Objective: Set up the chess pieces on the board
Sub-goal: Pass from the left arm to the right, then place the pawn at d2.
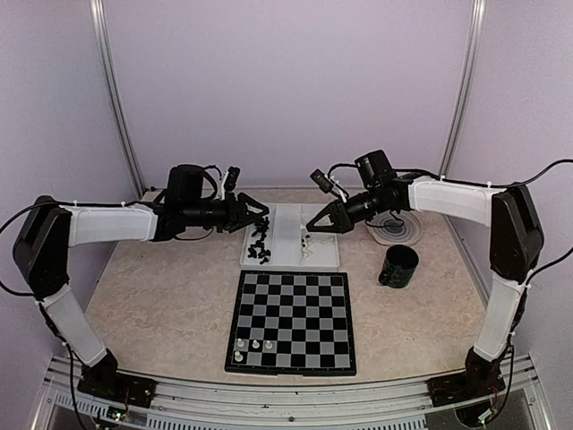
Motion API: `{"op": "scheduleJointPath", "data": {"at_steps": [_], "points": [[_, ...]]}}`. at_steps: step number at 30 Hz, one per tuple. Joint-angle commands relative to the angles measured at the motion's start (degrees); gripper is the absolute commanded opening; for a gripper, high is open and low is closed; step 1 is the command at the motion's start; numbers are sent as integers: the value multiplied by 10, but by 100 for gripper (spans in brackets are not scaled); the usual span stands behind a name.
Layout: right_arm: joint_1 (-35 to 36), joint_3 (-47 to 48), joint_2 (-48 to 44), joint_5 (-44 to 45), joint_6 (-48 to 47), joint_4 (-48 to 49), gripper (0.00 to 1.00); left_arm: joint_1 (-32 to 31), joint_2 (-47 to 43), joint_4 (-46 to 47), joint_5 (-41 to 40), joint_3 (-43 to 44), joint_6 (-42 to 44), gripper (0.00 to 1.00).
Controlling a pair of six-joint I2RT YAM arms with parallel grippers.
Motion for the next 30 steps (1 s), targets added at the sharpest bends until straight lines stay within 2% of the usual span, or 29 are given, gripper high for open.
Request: {"op": "scheduleJointPath", "data": {"at_steps": [1, 6, 10, 13, 16, 23, 30], "points": [[47, 30, -59, 156, -181, -142, 0, 51, -60, -134, -28, 45, 109, 55], [122, 39, -74, 307, -314, -237, 0, 102, -53, -252, -74, 118, 175, 56], [179, 32, -66, 407, -373, -286, 0, 132, -58, -202, -78, 74, 143, 55], [215, 24, -56, 467, -396, -326, 0, 147, -77, -198, -80, 44, 149, 56], [248, 7, -54, 492, -415, -342, 0, 151, -98, -219, -120, 35, 164, 56], [331, -14, -19, 565, -432, -361, 0, 150, -120, -224, -108, 33, 150, 56], [372, 34, 32, 549, -409, -369, 0, 148, -136, -224, -112, 29, 148, 56]]}}
